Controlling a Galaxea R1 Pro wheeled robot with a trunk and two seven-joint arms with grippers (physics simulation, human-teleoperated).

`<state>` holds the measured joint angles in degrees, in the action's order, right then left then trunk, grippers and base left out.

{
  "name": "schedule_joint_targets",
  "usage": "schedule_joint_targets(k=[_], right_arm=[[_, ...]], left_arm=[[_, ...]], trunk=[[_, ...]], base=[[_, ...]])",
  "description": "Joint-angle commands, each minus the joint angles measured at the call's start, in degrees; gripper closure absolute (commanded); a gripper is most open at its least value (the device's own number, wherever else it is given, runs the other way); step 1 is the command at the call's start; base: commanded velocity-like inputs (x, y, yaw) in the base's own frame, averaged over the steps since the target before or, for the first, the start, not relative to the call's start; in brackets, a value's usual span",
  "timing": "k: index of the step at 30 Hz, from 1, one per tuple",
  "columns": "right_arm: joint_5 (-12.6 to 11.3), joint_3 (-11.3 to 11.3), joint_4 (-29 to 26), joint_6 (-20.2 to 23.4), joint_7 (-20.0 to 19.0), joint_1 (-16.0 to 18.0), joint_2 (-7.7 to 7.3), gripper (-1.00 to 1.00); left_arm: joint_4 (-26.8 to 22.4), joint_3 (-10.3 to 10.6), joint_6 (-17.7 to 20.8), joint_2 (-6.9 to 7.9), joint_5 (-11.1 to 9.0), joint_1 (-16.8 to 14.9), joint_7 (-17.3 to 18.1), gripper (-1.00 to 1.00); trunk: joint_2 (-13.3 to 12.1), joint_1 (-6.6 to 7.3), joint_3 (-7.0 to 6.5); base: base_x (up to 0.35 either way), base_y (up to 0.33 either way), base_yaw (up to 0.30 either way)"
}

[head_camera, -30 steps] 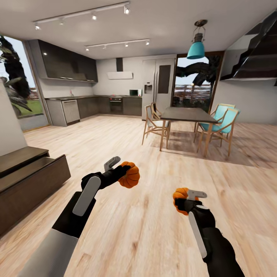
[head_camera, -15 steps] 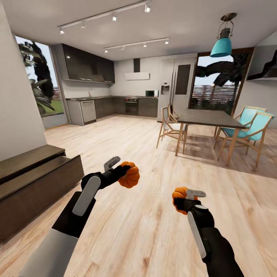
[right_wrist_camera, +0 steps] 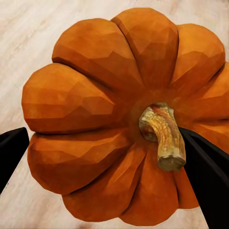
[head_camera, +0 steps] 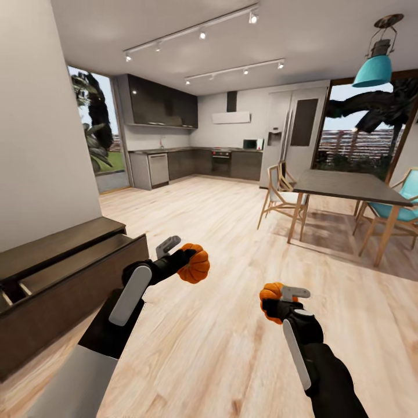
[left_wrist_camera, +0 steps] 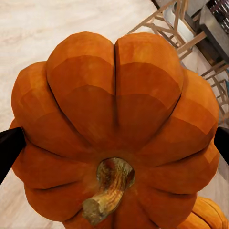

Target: Place each of the two pumpkins and all three candles from the living room inside a cabinet in the living room (use any cabinet), then make sure every cabinet is closed, and position the cauldron so it is next to a table in the living room.

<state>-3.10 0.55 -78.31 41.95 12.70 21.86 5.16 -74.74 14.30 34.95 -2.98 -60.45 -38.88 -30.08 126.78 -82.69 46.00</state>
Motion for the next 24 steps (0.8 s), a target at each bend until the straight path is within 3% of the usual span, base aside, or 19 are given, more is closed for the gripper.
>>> schedule_joint_targets(k=[1,9,24], right_arm=[[-0.2,0.1,-0.1,0.2,0.3,0.0,0.02,1.0],[-0.2,0.1,-0.1,0.2,0.3,0.0,-0.05,1.0],[-0.2,0.1,-0.2,0.2,0.3,0.0,-0.06,1.0]], left_arm=[[-0.1,-0.1,-0.1,-0.01,-0.7,-0.1,-0.6,1.0],[-0.1,-2.5,-0.1,-0.01,-0.7,-0.1,-0.6,1.0],[-0.4,-2.6,-0.1,-0.1,-0.6,-0.1,-0.5,1.0]], trunk=[[-0.4,0.24,-0.15],[-3.6,1.99,-1.82],[-9.6,5.29,-4.94]], base=[[0.0,0.0,0.264],[0.106,0.0,0.264],[0.324,0.0,0.26]])
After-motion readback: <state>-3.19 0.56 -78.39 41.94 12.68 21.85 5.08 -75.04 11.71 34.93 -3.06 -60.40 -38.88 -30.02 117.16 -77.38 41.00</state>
